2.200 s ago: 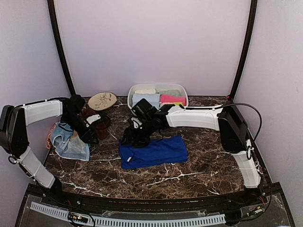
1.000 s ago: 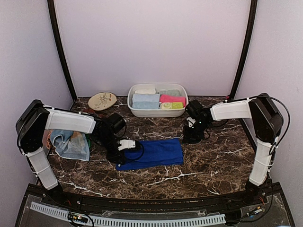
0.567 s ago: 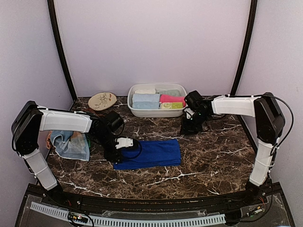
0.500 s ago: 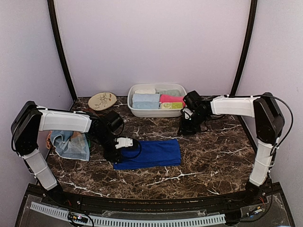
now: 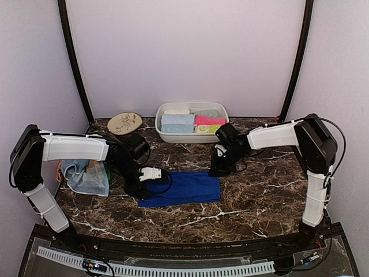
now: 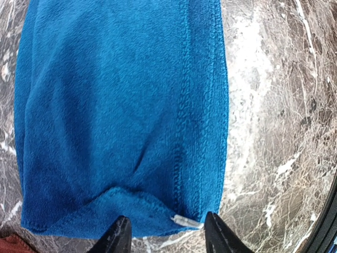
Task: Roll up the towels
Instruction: Smooth out the towel at the center of the board, then rotate the towel at the center of the board.
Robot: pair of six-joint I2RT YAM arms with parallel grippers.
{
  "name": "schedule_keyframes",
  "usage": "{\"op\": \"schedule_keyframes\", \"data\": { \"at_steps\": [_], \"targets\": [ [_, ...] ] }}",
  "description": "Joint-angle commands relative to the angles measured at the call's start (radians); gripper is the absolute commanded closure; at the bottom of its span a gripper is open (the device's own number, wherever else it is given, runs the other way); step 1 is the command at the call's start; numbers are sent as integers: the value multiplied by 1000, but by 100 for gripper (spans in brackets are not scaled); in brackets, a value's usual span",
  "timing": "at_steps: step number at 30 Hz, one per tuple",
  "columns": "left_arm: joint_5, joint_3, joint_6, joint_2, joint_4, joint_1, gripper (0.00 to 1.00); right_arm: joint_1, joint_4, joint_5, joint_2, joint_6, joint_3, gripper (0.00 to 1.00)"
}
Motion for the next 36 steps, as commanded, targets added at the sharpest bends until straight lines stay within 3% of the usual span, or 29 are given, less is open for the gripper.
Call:
{"op": "schedule_keyframes", "data": {
  "at_steps": [1,8,17,27,32,36],
  "targets": [
    [-12,-20,-9,34,37,-25,52,-2,12,29,-1,20,-44,82],
    [-225,-36,-7,120,184,-25,58,-1,9,59,-54,35,-129,85],
    [-445,-20,26,178,352,-18,57,70,29,89,-154,113,-261,91],
    [-497,78,60,227,422,50,43,228,36,116,-205,243,-287,92],
    [-452,123,43,204,368,86,40,255,-22,105,-233,236,-235,87],
    [-416,99,61,141,322,122,38,225,-119,96,-253,168,-132,78]
  ]
}}
